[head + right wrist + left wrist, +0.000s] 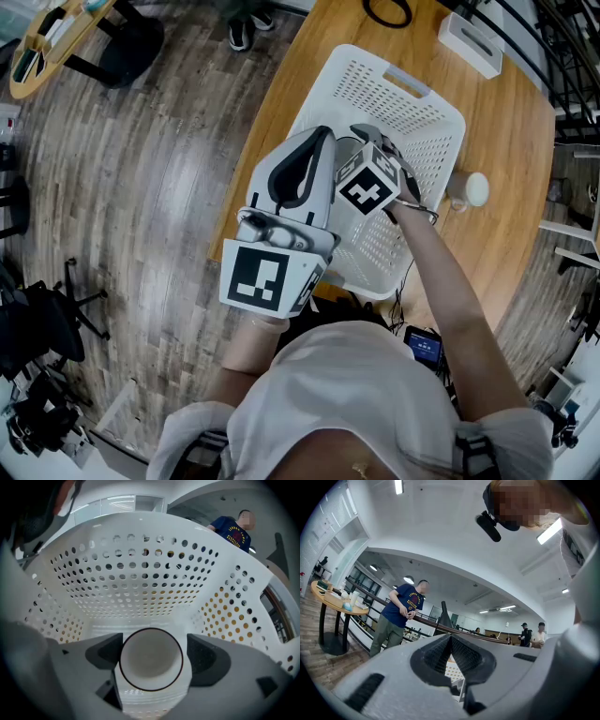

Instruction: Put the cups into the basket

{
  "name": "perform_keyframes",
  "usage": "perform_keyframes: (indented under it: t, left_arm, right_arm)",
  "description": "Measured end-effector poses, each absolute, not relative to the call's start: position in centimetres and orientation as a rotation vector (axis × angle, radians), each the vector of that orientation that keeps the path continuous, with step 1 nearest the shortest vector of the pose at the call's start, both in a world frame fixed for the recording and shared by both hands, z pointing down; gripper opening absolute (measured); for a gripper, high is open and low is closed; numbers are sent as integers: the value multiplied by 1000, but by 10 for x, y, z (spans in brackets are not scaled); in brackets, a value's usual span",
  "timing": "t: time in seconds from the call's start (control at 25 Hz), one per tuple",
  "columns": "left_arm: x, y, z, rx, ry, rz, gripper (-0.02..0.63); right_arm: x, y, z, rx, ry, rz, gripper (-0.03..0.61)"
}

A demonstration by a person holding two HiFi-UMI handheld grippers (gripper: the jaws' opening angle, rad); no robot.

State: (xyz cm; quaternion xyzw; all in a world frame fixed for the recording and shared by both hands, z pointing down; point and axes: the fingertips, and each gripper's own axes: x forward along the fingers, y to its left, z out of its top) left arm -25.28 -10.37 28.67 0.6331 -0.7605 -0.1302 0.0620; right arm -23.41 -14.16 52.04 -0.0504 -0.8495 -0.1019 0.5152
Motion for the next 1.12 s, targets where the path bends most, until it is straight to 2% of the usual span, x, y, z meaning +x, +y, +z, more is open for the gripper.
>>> perform_keyframes:
  t: [0.64, 0.68, 0.72, 1.12]
  left_arm:
    - [-246, -97, 267, 1940, -2333, -398, 8]
    - [-246, -97, 267, 1943, -2330, -396, 8]
    - [-245, -97, 267, 1944, -2326, -392, 8]
    - [-226, -108, 269, 1983, -2297, -309, 8]
  right_arm:
    - [-239, -157, 447, 55, -2231, -277, 389]
    - [-238, -160, 439, 99, -2260, -273, 281]
    - [-238, -165, 429, 151, -2294, -270, 17]
    - [-213, -164, 332, 415, -2681, -38, 9]
